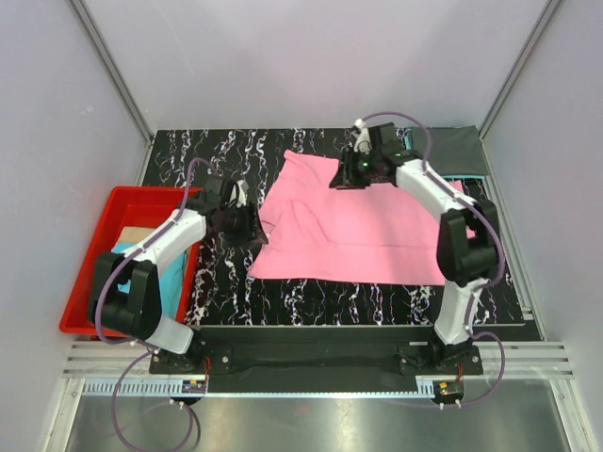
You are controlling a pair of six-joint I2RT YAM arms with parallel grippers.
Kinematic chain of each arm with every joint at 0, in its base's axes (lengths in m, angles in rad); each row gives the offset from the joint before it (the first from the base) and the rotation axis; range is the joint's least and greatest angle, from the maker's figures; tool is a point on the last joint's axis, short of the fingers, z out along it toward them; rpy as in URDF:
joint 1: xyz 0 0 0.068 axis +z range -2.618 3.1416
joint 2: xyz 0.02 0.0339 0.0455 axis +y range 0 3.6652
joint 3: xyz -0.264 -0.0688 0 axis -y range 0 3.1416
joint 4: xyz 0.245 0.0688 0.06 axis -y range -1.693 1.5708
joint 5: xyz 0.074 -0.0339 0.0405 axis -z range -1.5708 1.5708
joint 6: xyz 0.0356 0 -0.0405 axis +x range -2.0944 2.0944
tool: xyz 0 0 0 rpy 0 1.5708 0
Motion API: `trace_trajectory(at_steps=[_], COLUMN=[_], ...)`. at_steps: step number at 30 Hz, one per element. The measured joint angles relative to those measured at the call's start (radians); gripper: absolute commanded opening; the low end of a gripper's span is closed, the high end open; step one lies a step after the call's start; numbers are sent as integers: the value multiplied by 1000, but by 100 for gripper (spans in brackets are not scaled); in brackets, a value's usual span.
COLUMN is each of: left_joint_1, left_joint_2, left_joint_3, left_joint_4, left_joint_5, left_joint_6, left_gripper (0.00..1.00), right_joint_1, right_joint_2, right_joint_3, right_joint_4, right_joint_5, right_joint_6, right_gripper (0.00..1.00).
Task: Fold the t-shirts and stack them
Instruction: Fold the tshirt
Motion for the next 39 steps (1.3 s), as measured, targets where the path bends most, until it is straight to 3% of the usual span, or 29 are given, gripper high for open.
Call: trace_trajectory(at_steps=[7, 14, 20, 31, 39], left_joint_1=[30, 27, 27, 42, 52], left_joint_2=[3, 58, 123, 393, 548], left_joint_3=[-94, -95, -27, 353, 464], left_joint_4=[101, 159, 114, 85, 81], left_joint_5=[116, 135, 84, -2, -18], left_joint_6=[-78, -94, -84, -72, -71], left_gripper=[53, 53, 52, 49, 47], right_joint_1=[60, 105, 133, 134, 134], right_joint_2=[314, 499, 521, 522, 522], right_joint_3=[287, 404, 404, 401, 390], right_joint_4=[-21, -90, -106, -102, -79], right_joint_5=[-121, -154, -170, -174, -207], right_joint_6=[-90, -147, -177, -191, -183], right_gripper=[30, 36, 35, 35, 35])
